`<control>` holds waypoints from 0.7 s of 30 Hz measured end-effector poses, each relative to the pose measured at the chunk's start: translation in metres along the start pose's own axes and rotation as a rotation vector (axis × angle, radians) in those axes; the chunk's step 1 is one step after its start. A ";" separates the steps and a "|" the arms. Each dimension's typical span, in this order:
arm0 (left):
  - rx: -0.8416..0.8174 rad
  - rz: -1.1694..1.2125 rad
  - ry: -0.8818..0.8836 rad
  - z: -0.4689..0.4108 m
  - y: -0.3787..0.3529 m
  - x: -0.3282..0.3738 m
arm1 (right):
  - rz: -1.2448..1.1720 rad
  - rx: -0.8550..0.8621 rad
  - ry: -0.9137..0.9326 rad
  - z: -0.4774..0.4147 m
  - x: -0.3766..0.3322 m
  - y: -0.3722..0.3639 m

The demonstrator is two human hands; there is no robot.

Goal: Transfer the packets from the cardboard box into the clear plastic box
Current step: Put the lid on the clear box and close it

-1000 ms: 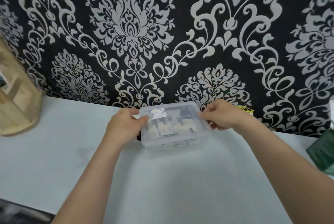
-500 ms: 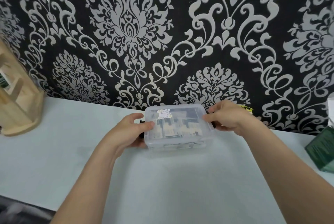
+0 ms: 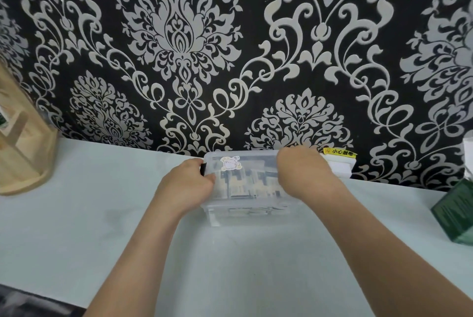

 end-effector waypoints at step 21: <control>0.199 -0.372 -0.079 0.013 0.009 0.009 | -0.028 0.242 0.120 0.008 0.008 -0.014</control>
Point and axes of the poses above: each hand's wrist, its own z-axis away from the middle knuckle, its own y-axis out of the back of the hand, x = y × z, the point moved 3 cm from there along -z, towards the middle knuckle
